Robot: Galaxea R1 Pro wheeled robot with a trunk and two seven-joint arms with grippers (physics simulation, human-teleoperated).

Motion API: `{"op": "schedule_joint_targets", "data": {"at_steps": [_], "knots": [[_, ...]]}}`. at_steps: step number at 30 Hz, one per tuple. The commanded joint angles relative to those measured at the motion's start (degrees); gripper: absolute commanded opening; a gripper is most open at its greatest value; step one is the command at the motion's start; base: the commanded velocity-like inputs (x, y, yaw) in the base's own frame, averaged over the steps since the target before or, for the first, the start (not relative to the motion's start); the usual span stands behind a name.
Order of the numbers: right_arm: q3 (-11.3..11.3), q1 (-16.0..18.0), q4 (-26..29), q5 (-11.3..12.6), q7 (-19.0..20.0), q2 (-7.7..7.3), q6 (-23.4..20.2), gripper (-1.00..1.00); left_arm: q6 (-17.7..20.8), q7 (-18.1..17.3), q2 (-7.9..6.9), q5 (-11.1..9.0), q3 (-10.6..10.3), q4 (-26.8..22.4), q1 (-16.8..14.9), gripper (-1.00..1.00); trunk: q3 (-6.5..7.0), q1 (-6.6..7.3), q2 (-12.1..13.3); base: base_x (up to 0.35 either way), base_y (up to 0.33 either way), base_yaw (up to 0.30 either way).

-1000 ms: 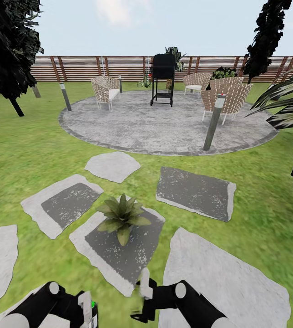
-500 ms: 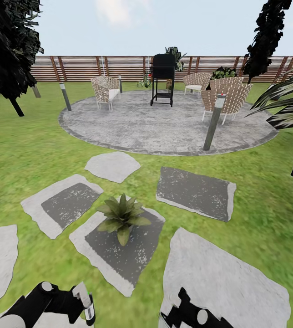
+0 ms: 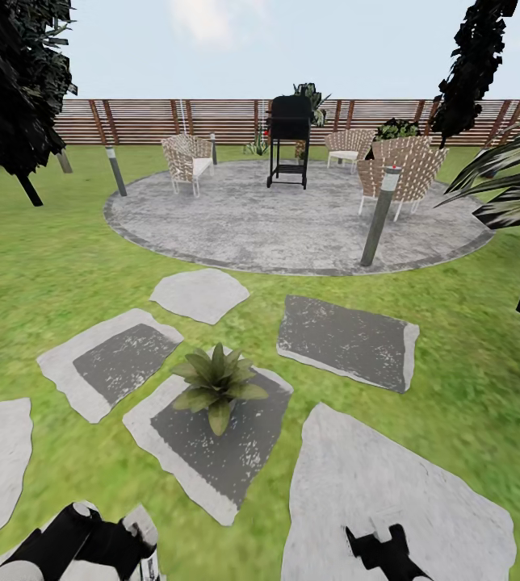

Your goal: Pick up the pesticide atomizer in the garden and spray insectifuge to fully cover both potted plants in the garden.

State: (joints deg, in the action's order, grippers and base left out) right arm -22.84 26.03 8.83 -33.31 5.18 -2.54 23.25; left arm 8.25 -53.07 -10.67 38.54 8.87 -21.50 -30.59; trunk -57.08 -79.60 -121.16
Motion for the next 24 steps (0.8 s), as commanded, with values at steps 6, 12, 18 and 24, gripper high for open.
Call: {"op": "schedule_joint_targets", "data": {"at_steps": [6,12,18,24], "knots": [[-1.6,-1.0,0.1,-0.1,-1.1,0.10,1.4,1.00,10.2,0.6,1.36,0.1,4.1,-1.7,-1.0,-1.00,-0.05,0.01,0.0,0.000,0.000,0.000],[-1.7,-1.1,0.2,0.0,-1.2,0.13,1.7,1.00,18.7,0.6,3.92,0.7,3.8,-3.6,-4.3,-1.00,-0.05,0.01,0.0,0.000,0.000,0.000],[-1.8,-1.7,-0.2,0.1,-1.3,-0.57,1.7,1.00,26.5,0.3,4.81,3.8,0.8,-3.8,-9.1,-1.00,-0.05,0.01,0.0,0.000,0.000,0.000],[-2.5,-2.2,-0.3,0.2,-1.3,-0.86,1.7,1.00,27.3,-4.5,6.39,4.3,-1.5,-4.3,-10.6,-1.00,-0.05,0.01,0.0,0.000,0.000,0.000]]}}
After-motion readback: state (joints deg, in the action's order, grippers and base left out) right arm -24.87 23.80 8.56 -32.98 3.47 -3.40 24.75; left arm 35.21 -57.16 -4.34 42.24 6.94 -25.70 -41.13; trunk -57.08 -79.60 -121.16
